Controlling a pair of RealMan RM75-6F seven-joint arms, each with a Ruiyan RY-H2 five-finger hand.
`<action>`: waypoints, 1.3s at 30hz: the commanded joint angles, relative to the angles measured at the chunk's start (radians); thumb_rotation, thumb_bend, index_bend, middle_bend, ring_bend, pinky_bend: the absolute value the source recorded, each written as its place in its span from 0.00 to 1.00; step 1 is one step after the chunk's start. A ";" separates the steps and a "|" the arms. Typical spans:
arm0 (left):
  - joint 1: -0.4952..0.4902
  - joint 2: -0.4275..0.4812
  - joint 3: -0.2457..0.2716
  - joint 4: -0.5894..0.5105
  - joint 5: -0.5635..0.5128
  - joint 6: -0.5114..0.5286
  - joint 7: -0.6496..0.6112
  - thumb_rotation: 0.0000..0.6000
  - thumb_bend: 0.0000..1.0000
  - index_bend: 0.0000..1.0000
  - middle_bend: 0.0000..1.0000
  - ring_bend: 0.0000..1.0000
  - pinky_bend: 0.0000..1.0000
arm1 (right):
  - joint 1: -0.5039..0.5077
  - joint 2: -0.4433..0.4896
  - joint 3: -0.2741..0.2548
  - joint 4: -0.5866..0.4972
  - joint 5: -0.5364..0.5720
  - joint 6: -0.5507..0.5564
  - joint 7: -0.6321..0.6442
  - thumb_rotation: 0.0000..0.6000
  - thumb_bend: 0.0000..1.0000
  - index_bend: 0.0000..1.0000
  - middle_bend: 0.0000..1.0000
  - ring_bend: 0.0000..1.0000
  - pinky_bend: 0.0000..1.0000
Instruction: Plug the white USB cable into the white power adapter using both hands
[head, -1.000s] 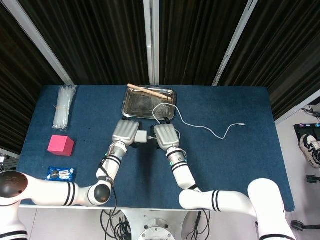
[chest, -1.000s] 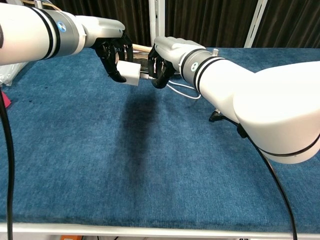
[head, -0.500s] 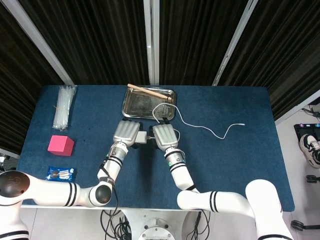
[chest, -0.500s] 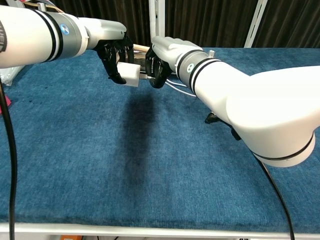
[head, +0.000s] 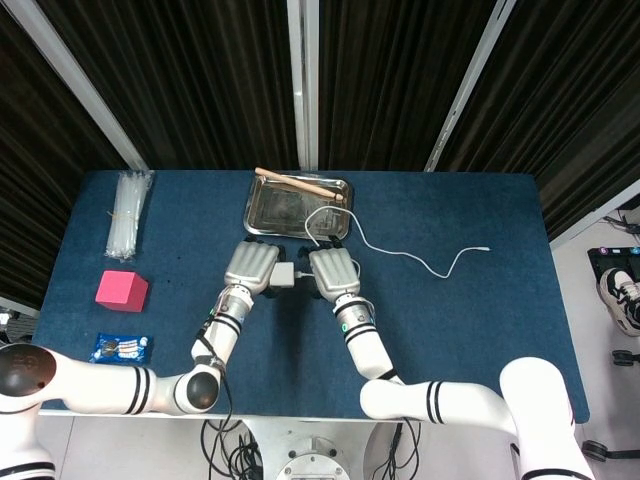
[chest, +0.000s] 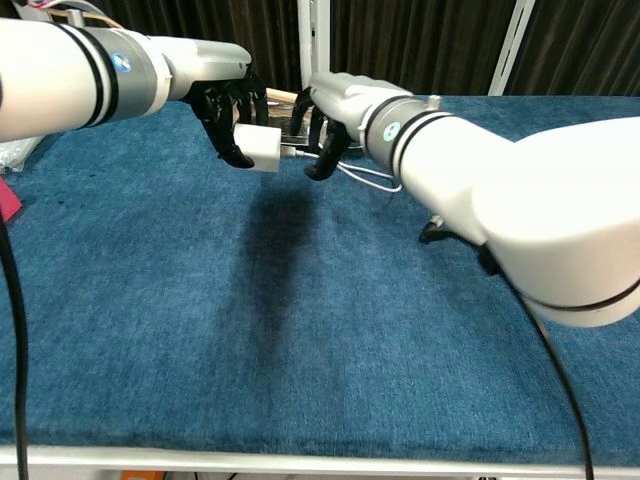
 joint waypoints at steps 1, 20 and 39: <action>0.028 0.010 0.023 0.003 0.044 -0.011 -0.032 1.00 0.21 0.42 0.43 0.31 0.16 | -0.028 0.054 -0.019 -0.050 -0.004 0.003 -0.005 1.00 0.14 0.05 0.20 0.11 0.09; 0.229 0.133 0.147 0.057 0.360 -0.010 -0.248 1.00 0.19 0.15 0.19 0.11 0.03 | -0.339 0.581 -0.166 -0.437 -0.264 0.108 0.216 1.00 0.18 0.00 0.18 0.06 0.04; 0.788 0.410 0.350 0.096 0.897 0.464 -0.741 1.00 0.18 0.19 0.21 0.11 0.00 | -0.824 0.867 -0.382 -0.352 -0.780 0.443 0.835 1.00 0.27 0.16 0.24 0.08 0.04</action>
